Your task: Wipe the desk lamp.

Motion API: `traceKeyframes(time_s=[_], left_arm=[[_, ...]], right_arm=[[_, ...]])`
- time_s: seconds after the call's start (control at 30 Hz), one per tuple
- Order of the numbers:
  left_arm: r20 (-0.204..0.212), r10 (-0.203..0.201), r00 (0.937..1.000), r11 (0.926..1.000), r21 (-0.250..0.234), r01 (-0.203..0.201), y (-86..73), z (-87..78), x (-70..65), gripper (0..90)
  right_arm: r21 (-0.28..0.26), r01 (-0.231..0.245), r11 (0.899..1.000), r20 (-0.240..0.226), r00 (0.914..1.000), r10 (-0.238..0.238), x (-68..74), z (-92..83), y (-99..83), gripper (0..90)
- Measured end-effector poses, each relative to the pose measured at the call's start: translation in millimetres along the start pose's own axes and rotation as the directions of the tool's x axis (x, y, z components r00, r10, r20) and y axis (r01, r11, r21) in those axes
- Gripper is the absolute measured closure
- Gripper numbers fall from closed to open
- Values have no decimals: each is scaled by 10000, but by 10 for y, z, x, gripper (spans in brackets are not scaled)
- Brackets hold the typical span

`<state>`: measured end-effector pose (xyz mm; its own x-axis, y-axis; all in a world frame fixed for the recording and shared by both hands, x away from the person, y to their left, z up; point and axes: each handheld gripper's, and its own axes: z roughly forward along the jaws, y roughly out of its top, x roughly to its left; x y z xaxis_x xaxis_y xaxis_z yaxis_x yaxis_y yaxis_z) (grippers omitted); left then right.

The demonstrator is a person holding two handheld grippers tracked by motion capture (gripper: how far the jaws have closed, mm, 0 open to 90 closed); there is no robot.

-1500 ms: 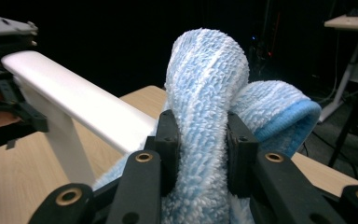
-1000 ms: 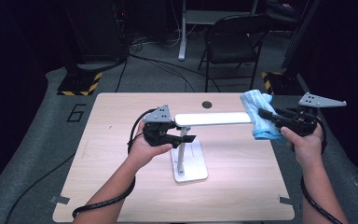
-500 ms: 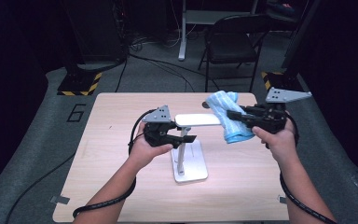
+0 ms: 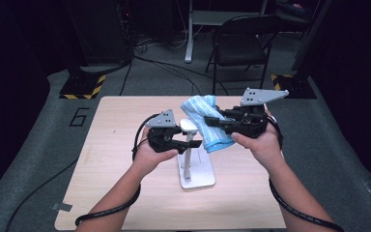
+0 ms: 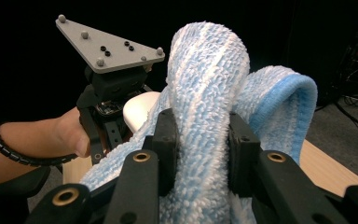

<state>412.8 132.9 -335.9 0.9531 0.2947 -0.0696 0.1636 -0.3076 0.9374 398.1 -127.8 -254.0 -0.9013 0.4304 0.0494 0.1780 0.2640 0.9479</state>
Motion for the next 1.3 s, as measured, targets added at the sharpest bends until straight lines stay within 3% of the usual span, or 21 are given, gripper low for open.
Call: traceKeyframes(time_s=[0.1, 0.27, 0.37, 0.5, 0.67, 0.77, 0.9, 0.97, 1.03, 1.2, 1.3], left_arm=[[-82, 77, 9999, 9999, 74, -76, 8, 9, -13, 515], [-55, 50, 10000, 10000, 44, -49, -1, 1, -6, 513], [-45, 58, 10000, 10000, 49, -58, 3, 13, -11, 513], [99, -25, 9999, 10000, 16, 25, -11, 0, 10, 509], [106, -114, 9999, 9999, -17, 114, -48, 17, 14, 502], [121, -47, 9999, 10000, -84, 48, -67, 17, 11, 502], [36, 152, 9999, 9999, -68, -152, -110, 18, 8, 504], [42, 174, 9998, 9998, -8, -174, -130, 14, 15, 504], [117, 69, 9999, 10000, -27, -69, -137, 18, 18, 504], [75, 162, 9998, 9997, 198, -164, -135, 44, 16, 509], [139, 102, 9999, 9999, 113, -103, -146, 54, 22, 509]], right_arm=[[44, -63, 10000, -13, 10000, 63, -41, -52, -33, 696], [96, -364, 9993, 786, 9963, 356, -216, -306, -175, 696], [72, -807, 9967, 1289, 9885, 791, -370, -501, -297, 694], [66, -863, 9962, 2083, 9745, 830, -480, -776, -431, 692], [12, -1234, 9924, 2738, 9545, 1184, -603, -1033, -585, 692], [-154, -1495, 9886, 2824, 9479, 1478, -685, -1141, -673, 692], [-425, -1475, 9882, 2682, 9511, 1535, -780, -1248, -757, 688], [-650, -1667, 9839, 2543, 9506, 1778, -831, -1272, -798, 688], [-748, -1913, 9787, 2333, 9508, 2037, -863, -1264, -831, 688], [-533, -1930, 9797, 2701, 9418, 2002, -818, -1174, -772, 689], [-297, -1722, 9846, 2556, 9510, 1740, -744, -1065, -690, 689]])
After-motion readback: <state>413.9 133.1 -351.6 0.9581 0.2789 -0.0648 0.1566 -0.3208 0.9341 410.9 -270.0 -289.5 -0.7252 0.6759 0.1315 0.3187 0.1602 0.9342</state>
